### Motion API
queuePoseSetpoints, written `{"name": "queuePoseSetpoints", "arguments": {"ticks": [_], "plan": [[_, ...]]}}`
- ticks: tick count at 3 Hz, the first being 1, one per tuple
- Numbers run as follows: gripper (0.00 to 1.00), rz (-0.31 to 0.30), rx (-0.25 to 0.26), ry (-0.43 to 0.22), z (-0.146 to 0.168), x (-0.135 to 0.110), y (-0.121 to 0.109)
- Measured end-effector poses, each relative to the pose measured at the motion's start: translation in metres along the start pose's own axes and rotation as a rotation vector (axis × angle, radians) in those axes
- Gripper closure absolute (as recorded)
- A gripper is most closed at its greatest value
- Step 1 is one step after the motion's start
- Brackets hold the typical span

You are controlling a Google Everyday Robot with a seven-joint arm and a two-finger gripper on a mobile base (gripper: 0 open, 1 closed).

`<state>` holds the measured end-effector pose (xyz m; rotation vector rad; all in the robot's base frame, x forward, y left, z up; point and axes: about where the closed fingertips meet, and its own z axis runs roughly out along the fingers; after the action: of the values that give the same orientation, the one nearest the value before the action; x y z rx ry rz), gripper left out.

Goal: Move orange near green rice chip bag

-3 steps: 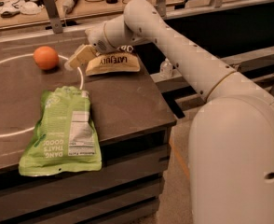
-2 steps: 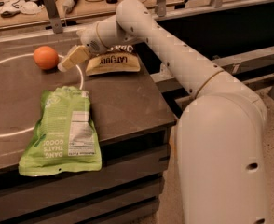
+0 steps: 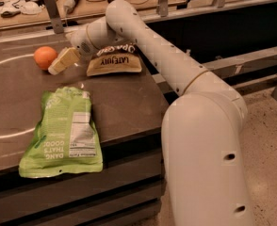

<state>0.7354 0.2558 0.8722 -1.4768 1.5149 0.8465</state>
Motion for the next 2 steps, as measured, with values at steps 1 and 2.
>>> {"name": "queuePoseSetpoints", "arguments": {"ticks": [1, 2], "plan": [[0.0, -0.014, 0.007, 0.023, 0.0108, 0.0006, 0.0007], [0.12, -0.014, 0.026, 0.04, 0.0192, 0.0033, -0.0002]]}}
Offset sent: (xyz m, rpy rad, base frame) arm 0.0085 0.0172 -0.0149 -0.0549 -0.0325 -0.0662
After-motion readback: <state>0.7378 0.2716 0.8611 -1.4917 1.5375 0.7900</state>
